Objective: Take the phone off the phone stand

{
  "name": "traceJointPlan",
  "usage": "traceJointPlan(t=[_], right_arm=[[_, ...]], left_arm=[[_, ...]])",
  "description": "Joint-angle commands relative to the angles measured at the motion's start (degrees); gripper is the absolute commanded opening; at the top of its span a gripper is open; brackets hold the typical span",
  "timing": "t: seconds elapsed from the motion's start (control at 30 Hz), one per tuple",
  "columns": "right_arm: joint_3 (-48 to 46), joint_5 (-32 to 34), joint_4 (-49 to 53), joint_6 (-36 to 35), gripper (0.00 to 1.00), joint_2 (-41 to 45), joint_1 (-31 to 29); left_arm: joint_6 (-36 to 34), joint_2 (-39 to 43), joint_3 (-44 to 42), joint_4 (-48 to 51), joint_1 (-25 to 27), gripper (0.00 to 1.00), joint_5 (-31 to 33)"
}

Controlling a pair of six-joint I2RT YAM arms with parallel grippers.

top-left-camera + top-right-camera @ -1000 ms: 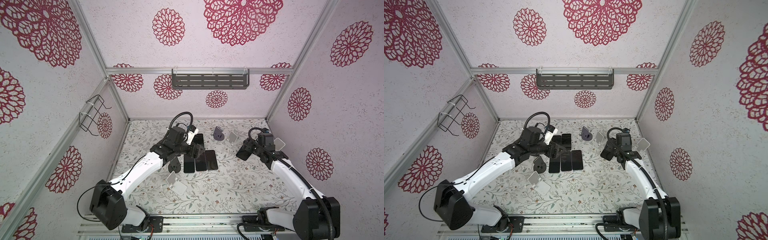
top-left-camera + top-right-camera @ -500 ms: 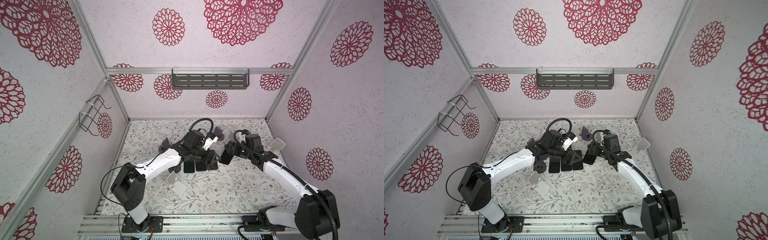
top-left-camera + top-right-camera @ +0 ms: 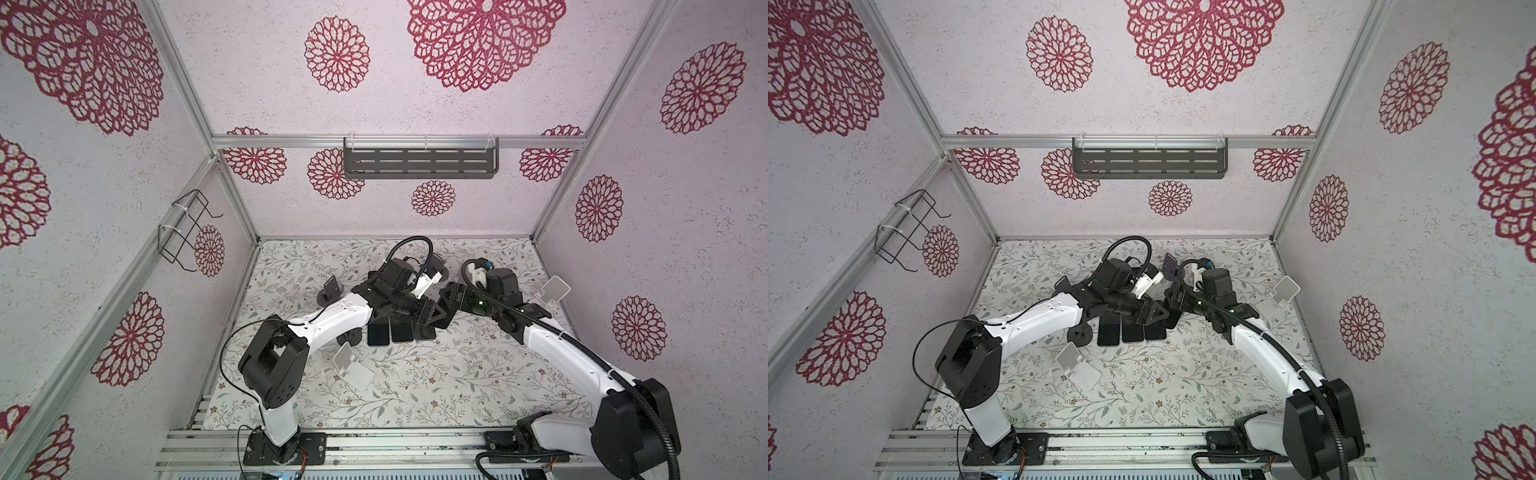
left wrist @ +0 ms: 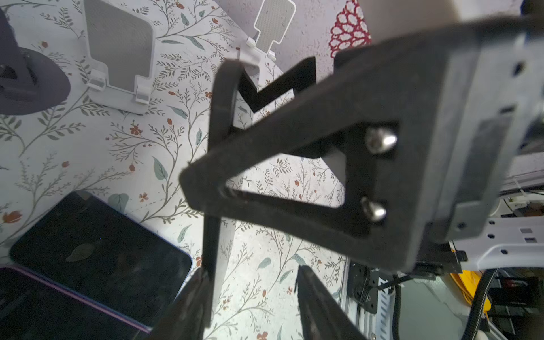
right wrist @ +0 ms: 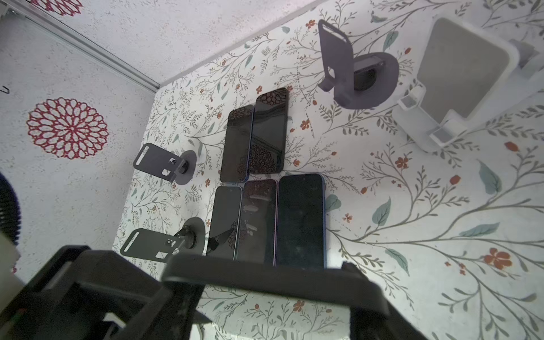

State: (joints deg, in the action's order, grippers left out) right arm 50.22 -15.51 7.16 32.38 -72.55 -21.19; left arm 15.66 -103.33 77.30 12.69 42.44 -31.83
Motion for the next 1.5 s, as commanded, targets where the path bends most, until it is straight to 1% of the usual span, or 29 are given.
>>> traceJointPlan(t=[0.0,0.1,0.23,0.37,0.43,0.6,0.77,0.8,0.9,0.93,1.1,1.17,1.3,1.33,1.4,1.47], right_arm=[[0.7,-3.2,-4.3,1.3,0.52,3.2,-0.8],[0.6,-3.2,-3.8,1.2,0.52,3.8,-0.9],[0.8,-1.8,-1.6,0.2,0.51,4.7,-0.9],[0.7,-1.7,-1.0,-0.1,0.51,5.8,-1.0],[0.5,-2.9,-2.0,0.1,0.51,6.0,-0.9],[0.8,-4.9,-3.1,0.4,0.51,5.4,-1.2],[0.5,-6.3,-4.5,0.9,0.51,5.0,-1.3],[0.7,-6.5,-4.5,0.9,0.51,4.9,-1.3],[0.8,-7.2,-5.0,0.6,0.51,4.1,-1.3],[1.0,-7.3,-5.4,0.6,0.51,3.6,-1.3],[1.6,-8.1,-6.0,0.4,0.51,2.3,-1.3],[2.1,-8.3,-5.7,0.1,0.55,1.9,-1.3],[4.5,-8.6,-2.0,-3.0,0.73,1.4,-1.2],[5.4,-8.0,-0.2,-4.7,0.76,1.4,-1.2],[7.3,-6.3,3.8,-8.1,0.86,1.8,-1.0],[9.2,-4.3,7.4,-11.4,0.91,2.2,-0.6]], left_arm=[[-0.3,-1.1,1.6,-1.7,0.4,0.47,0.7],[-0.6,-1.1,1.9,-1.4,0.4,0.47,1.6],[-2.5,0.9,1.3,0.6,0.0,0.60,5.5],[-3.5,3.6,-0.7,1.0,-1.6,0.64,6.6],[-3.4,4.0,-0.9,0.7,-2.2,0.64,5.9],[-3.0,2.1,0.5,0.5,-1.9,0.56,2.7],[-2.7,0.9,1.0,0.3,-1.5,0.43,1.2],[-2.6,0.9,0.9,-0.2,-1.5,0.39,0.2],[-2.7,0.9,0.7,-0.7,-1.5,0.32,-3.1],[-2.8,0.9,0.8,-0.7,-1.5,0.28,-3.6],[-2.6,1.4,0.6,-0.2,-1.7,0.14,-3.0],[-1.9,1.6,0.3,-0.6,-2.1,0.10,-3.1],[2.2,3.6,-2.2,-5.2,-4.7,0.00,-5.7],[3.2,4.3,-2.6,-5.5,-5.6,0.00,-5.5],[4.6,6.1,-3.2,-5.1,-7.5,0.00,-4.8],[5.4,7.9,-3.7,-3.8,-9.6,0.00,-3.9]])
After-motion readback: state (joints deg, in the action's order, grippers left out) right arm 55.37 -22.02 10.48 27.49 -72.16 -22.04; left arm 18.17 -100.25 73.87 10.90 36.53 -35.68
